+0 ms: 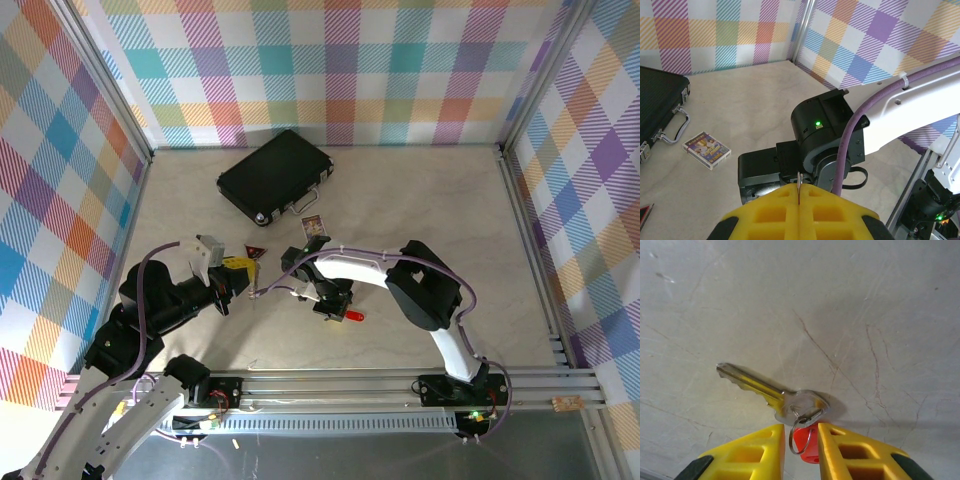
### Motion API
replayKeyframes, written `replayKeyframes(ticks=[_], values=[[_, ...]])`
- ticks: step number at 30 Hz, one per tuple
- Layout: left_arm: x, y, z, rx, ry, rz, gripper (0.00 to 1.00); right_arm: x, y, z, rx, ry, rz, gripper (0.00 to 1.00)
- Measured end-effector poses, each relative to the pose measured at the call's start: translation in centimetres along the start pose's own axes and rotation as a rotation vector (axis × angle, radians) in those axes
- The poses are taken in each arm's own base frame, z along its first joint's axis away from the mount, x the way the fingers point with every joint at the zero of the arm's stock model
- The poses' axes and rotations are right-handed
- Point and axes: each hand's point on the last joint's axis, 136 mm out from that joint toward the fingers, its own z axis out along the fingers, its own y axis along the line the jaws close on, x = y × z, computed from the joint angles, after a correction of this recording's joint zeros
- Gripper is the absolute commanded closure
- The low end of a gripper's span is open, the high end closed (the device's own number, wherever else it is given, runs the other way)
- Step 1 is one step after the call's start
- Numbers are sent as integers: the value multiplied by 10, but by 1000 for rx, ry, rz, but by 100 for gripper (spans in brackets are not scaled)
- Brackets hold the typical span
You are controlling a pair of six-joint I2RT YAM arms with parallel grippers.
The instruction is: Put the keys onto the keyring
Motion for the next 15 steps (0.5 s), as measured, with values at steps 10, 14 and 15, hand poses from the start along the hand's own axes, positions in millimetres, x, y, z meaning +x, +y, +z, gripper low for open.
replayKeyframes(ticks=[10, 14, 15], values=[[0, 0, 0, 0, -1, 1, 100, 0, -3, 0, 17, 0, -3, 86], [0, 0, -1, 0, -3, 2, 100, 0, -5, 0, 26, 0, -7, 91], [-1, 0, -1, -1, -4, 3, 100, -1, -5, 0, 27, -1, -9, 93]])
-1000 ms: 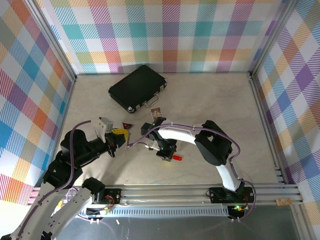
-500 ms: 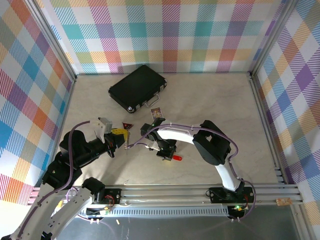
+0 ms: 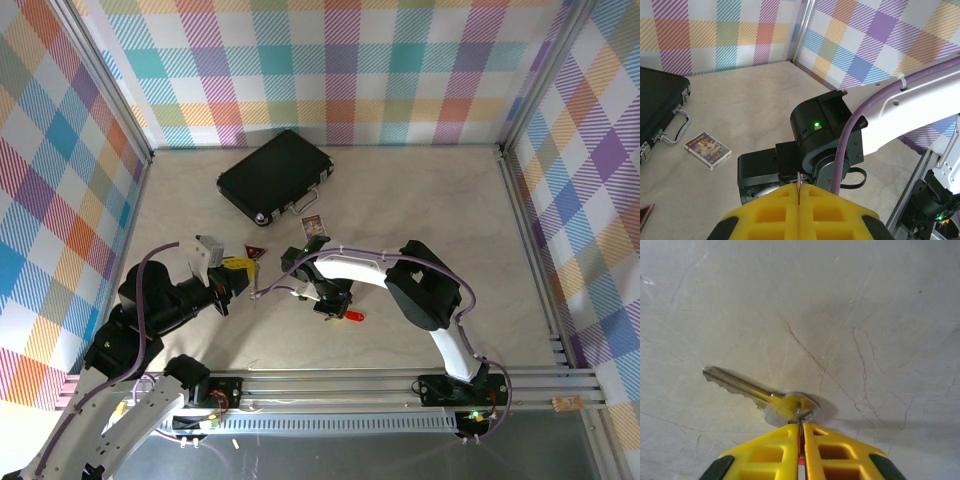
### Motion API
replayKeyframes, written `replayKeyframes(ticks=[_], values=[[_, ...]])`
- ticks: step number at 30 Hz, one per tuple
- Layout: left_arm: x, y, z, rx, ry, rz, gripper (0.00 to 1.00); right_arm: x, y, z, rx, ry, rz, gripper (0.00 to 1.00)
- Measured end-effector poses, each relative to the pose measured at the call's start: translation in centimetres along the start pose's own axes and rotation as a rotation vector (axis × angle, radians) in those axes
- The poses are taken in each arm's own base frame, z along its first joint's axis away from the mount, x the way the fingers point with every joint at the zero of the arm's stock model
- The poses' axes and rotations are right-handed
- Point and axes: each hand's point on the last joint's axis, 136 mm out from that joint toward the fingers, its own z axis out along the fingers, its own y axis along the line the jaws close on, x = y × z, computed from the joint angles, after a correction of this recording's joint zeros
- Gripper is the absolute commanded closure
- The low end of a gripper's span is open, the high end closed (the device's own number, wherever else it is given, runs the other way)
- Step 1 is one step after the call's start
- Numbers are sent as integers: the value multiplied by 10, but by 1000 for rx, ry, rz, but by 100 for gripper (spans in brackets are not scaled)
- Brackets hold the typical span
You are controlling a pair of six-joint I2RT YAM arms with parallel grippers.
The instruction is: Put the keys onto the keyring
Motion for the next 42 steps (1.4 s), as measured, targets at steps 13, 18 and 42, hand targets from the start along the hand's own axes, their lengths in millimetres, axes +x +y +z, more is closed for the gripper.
replayKeyframes(ticks=[13, 18, 42], values=[[-1, 2, -1, -13, -7, 4, 100, 8, -14, -10, -34, -88, 126, 100], [-2, 2, -1, -12, -10, 4, 100, 8, -21, -27, -67, -264, 313, 100], [-10, -2, 3, 12, -33, -14, 100, -9, -43, -22, -46, -823, 738, 78]])
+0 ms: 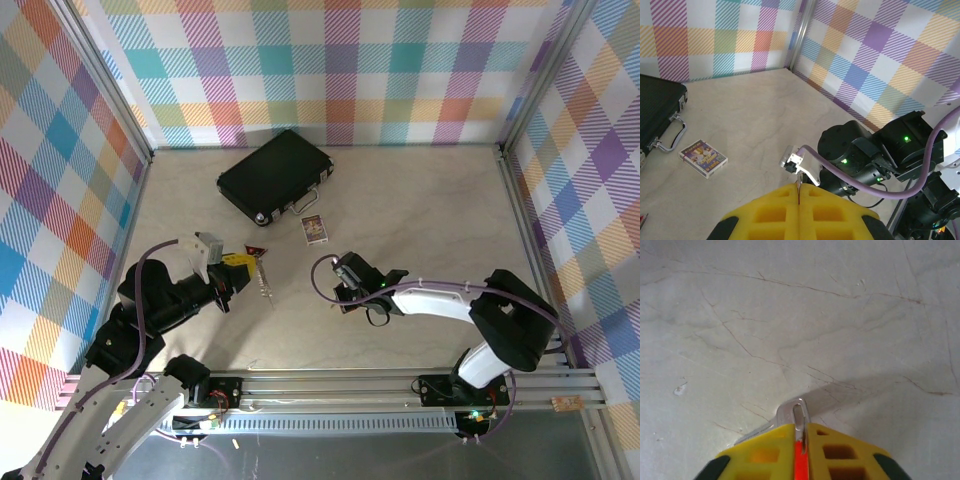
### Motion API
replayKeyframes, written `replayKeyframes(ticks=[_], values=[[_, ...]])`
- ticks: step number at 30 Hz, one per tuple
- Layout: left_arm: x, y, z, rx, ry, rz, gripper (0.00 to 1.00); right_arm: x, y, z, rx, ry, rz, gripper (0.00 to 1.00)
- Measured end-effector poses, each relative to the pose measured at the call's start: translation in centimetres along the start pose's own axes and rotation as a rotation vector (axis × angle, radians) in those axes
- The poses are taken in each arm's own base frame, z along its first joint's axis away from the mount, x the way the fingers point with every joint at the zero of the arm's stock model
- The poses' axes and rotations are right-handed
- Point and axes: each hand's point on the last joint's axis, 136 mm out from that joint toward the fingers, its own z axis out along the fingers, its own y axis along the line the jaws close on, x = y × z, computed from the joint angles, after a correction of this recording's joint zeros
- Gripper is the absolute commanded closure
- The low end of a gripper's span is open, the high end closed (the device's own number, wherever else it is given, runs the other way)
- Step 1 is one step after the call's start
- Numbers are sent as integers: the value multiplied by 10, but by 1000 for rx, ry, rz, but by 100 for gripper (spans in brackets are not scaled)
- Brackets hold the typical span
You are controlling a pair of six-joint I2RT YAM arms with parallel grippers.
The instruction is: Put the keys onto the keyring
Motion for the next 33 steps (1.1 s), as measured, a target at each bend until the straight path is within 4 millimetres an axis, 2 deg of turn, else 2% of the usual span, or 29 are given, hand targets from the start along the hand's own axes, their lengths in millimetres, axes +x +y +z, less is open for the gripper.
replayKeyframes(ticks=[5, 8, 13, 17, 20, 25, 33], values=[[-2, -1, 0, 2, -10, 3, 100, -3, -1, -21, -1, 4, -4, 62], [-3, -1, -1, 3, -14, 5, 100, -12, -1, -36, -9, 43, 9, 58], [-2, -2, -4, 5, -21, 7, 100, -43, 1, -64, -74, 116, 11, 56], [-2, -3, -6, 6, -25, 11, 100, -55, 5, -63, -109, 238, -42, 57], [-2, -3, -8, 7, -30, 15, 100, -46, 10, -51, -113, 351, -90, 56], [-3, -5, -11, 9, -39, 23, 100, -18, 21, -36, -89, 513, -186, 57], [5, -3, -11, -1, -6, 29, 100, 10, 34, -20, -29, 636, -310, 59]])
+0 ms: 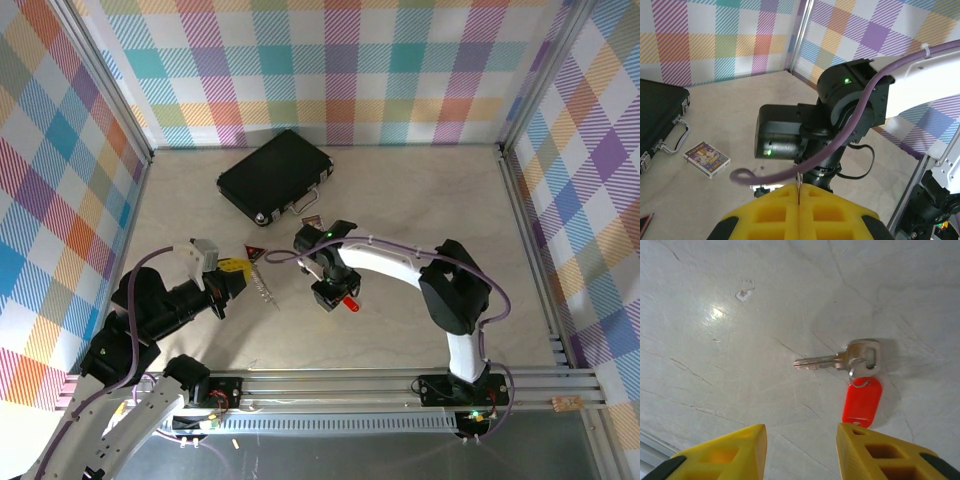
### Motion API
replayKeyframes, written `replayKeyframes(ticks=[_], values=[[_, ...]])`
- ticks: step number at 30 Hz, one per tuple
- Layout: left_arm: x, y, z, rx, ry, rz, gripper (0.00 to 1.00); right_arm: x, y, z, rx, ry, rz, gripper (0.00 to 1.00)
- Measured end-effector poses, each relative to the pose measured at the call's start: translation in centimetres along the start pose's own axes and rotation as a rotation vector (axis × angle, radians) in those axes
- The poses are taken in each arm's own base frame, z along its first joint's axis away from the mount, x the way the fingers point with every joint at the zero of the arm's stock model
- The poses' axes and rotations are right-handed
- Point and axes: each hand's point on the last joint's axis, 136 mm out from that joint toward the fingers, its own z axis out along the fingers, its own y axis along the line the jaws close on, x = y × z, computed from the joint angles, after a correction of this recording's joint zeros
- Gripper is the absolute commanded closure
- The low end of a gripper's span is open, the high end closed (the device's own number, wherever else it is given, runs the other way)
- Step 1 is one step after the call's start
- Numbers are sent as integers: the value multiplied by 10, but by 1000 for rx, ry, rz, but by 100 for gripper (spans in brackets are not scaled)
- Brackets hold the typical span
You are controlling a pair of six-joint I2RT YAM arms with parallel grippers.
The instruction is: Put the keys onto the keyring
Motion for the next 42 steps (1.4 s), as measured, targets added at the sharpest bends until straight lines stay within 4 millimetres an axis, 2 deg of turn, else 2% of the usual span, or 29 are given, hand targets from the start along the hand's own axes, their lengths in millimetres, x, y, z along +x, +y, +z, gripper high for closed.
replayKeyframes(ticks=[20, 42], values=[[2, 0, -1, -3, 5, 1, 100, -6, -24, 29, 156, 76, -35, 71], [2, 0, -1, -3, 6, 5, 100, -12, -32, 36, 189, 72, -52, 90]])
